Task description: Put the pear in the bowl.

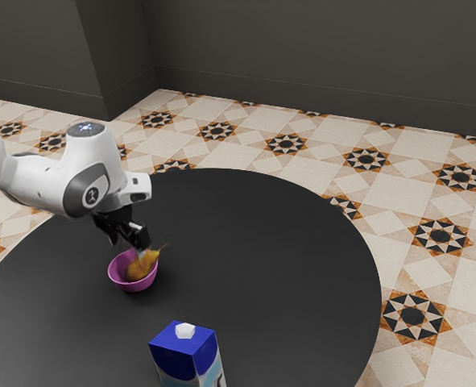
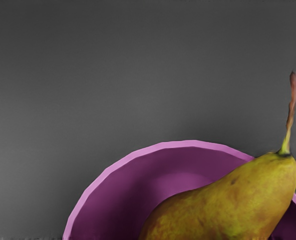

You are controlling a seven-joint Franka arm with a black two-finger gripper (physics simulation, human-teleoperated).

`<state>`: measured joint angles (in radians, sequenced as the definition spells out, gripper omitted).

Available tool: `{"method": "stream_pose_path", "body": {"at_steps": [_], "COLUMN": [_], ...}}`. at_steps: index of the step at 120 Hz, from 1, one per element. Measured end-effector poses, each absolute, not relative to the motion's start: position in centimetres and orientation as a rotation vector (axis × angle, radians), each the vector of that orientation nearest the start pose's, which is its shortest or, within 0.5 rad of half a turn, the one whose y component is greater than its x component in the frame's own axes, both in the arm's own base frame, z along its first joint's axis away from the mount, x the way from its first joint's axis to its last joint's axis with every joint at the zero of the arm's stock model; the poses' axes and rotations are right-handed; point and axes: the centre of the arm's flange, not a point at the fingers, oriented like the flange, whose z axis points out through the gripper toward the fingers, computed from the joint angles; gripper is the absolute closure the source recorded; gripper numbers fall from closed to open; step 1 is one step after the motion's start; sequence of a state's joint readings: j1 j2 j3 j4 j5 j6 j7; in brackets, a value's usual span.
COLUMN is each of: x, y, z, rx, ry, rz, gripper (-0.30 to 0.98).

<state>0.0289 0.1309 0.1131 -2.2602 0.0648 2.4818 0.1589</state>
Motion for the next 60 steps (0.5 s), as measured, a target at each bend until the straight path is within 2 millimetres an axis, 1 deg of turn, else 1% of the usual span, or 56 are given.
{"method": "stream_pose_path", "body": {"at_steps": [7,16,28,39,45,50,55,60], "x": [53.6,54.1,55.3,56.9,57.5,57.8,57.9,57.9], "y": [7.1,6.7,6.3,5.3,4.5,3.7,2.8,1.7], "z": [32.9,36.0,41.1,47.4,50.8,53.3,54.8,55.8], "rx": [-3.077,-3.094,-3.132,-3.157,-3.163,-3.161,-3.159,-3.158], "ry": [0.110,0.103,0.076,0.060,0.066,0.076,0.089,0.104], "rz": [-0.118,-0.099,-0.080,-0.110,-0.120,-0.119,-0.098,-0.073], "gripper": [0.07,0.05,0.03,0.02,0.02,0.01,0.01,0.01]}}
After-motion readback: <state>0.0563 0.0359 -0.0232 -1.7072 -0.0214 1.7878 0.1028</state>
